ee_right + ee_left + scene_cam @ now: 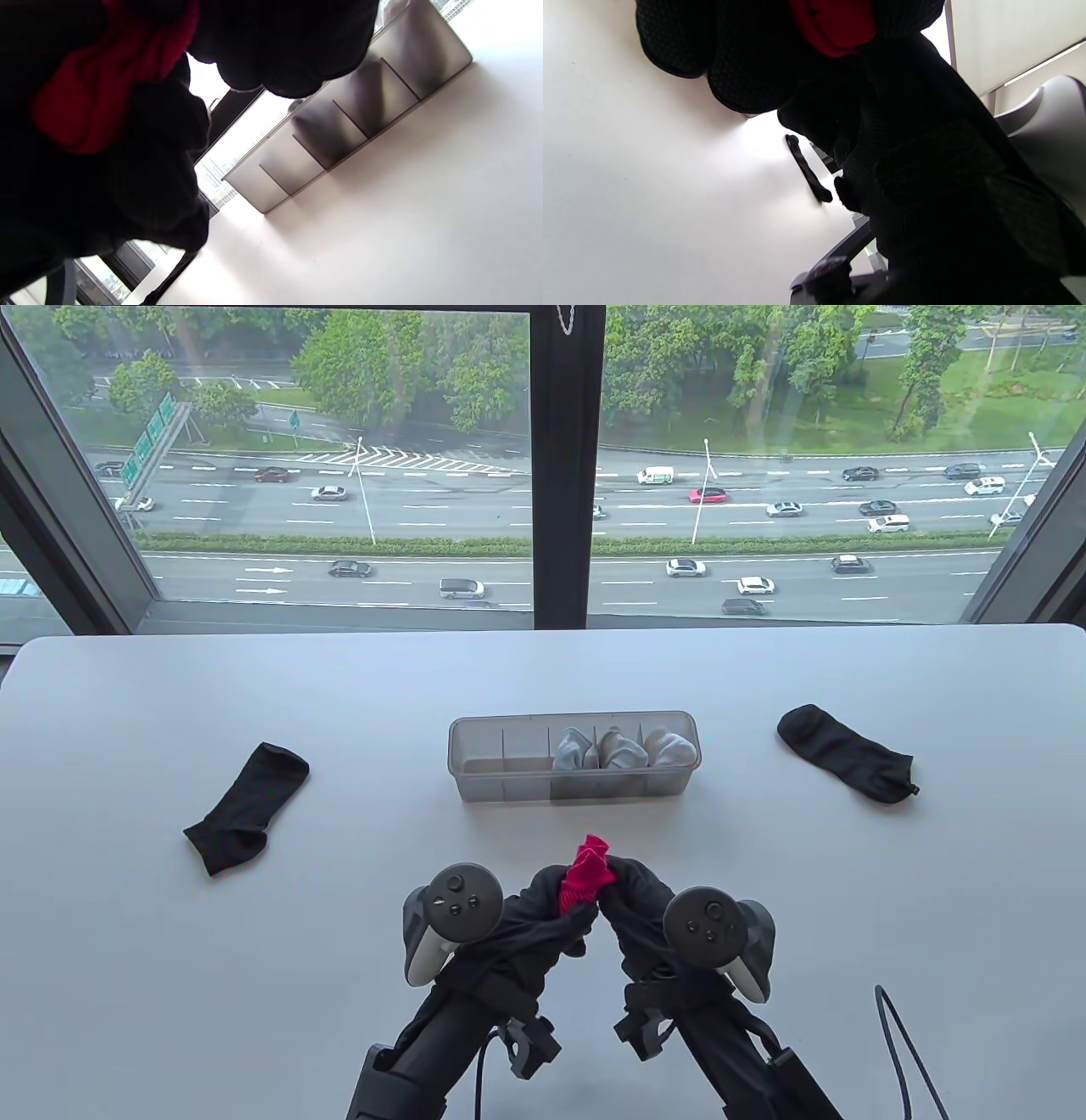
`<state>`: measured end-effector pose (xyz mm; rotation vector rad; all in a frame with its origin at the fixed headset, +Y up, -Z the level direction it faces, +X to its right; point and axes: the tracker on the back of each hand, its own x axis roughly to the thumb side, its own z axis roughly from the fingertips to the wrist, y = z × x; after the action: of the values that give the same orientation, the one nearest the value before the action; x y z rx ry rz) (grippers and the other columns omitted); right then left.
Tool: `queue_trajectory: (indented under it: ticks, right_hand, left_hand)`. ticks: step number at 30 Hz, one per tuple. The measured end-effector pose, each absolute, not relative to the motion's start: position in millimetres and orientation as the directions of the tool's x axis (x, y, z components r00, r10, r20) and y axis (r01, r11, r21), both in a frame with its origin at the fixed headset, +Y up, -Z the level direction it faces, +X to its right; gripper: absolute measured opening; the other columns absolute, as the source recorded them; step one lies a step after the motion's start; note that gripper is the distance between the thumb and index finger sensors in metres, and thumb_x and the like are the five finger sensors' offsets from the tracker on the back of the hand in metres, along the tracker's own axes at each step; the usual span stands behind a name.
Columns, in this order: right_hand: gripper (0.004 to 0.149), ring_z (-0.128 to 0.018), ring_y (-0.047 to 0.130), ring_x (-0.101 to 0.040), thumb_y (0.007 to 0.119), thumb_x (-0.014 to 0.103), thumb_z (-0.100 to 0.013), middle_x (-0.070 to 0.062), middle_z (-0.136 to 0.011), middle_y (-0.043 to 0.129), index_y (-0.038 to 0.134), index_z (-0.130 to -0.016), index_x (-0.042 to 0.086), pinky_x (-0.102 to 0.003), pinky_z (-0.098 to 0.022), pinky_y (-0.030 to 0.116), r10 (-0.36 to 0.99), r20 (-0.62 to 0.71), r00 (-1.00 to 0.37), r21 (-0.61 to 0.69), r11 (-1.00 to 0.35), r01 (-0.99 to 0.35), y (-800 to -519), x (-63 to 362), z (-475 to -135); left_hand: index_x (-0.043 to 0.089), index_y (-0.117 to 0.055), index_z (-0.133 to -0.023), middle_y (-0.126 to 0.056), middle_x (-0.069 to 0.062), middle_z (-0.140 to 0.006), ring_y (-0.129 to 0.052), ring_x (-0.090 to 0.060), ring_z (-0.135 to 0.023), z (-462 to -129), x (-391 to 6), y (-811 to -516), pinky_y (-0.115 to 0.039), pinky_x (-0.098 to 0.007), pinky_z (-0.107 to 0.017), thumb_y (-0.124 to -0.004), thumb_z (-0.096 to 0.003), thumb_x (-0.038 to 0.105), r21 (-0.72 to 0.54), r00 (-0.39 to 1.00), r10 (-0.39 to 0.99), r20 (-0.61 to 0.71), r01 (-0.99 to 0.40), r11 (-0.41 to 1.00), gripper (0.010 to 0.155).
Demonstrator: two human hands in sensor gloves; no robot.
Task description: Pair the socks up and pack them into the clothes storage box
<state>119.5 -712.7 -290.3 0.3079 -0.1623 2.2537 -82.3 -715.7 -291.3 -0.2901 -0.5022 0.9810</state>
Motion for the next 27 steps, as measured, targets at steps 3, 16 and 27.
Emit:
queue_trajectory:
  ticks: [3, 16, 27]
  right_hand:
    - [0.041, -0.085, 0.088, -0.03, 0.065, 0.038, -0.064, -0.011, -0.098, 0.08, 0.061, -0.101, 0.02, -0.046, -0.066, 0.078, 0.816, 0.25, -0.521, 0.008, -0.54, -0.842, -716, 131, -291]
    - [0.04, -0.072, 0.096, -0.021, 0.069, 0.026, -0.064, -0.011, -0.086, 0.087, 0.059, -0.101, 0.015, -0.042, -0.06, 0.083, 0.856, 0.185, -0.483, 0.122, -0.507, -0.853, -725, 116, -296]
    - [0.043, -0.076, 0.095, -0.023, 0.073, 0.028, -0.06, -0.008, -0.087, 0.089, 0.061, -0.101, 0.02, -0.043, -0.062, 0.082, 0.771, 0.286, -0.569, 0.022, -0.599, -0.8, -714, 119, -293]
  left_hand:
    - [-0.001, -0.058, -0.1, -0.091, -0.02, -0.075, -0.103, -0.028, -0.052, -294, -74, -718, -0.084, -0.056, -0.054, -0.067, -0.0557, 0.044, -0.532, 0.409, 0.887, 0.217, -0.712, 0.458, 0.063]
    - [0.003, -0.037, -0.111, -0.062, -0.026, -0.108, -0.081, -0.045, -0.091, -286, -72, -707, -0.066, -0.067, -0.069, -0.068, -0.0561, 0.038, -0.22, 0.752, 0.561, 0.347, -0.516, 0.828, 0.072]
    - [0.008, -0.053, -0.105, -0.063, -0.021, -0.112, -0.074, -0.046, -0.101, -295, -79, -711, -0.063, -0.07, -0.072, -0.074, -0.0541, 0.037, -0.526, 0.63, 0.704, 0.329, -0.497, 0.69, 0.062]
